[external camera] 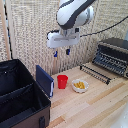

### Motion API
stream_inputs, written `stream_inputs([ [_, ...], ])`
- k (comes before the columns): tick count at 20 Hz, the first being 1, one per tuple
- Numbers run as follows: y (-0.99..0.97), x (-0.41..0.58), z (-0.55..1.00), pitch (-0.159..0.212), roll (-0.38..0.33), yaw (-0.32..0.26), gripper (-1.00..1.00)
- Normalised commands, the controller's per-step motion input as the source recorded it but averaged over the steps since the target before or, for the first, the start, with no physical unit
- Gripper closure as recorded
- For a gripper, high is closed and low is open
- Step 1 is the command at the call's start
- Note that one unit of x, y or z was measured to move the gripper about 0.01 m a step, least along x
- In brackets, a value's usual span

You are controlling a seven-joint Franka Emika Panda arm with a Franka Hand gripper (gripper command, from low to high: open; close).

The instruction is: Kindly spot and seek the red cup placed ahead of you. Cautiously adjust your gripper towards the red cup, gripping it gently. Find the after-storage area of the caddy. Relocate the red cup in your grip over the rear portion and softly release it into the compartment.

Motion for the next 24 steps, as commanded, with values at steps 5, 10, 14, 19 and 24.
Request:
stream_inputs([
  [5, -0.53, 0.126, -0.27, 0.049, 0.073, 0.000, -1.00],
  [10, -0.47, 0.008, -0.26, 0.070, 0.060, 0.000, -1.00],
  [14, -0.32, 0.002, -0.22, 0.076, 0.040, 0.000, -1.00],
  [19, -0.19, 0.109, -0.31, 0.039, 0.003, 0.000, -1.00],
  [24, -0.15, 0.222, -0.33, 0.010, 0.000, 0.001, -1.00],
])
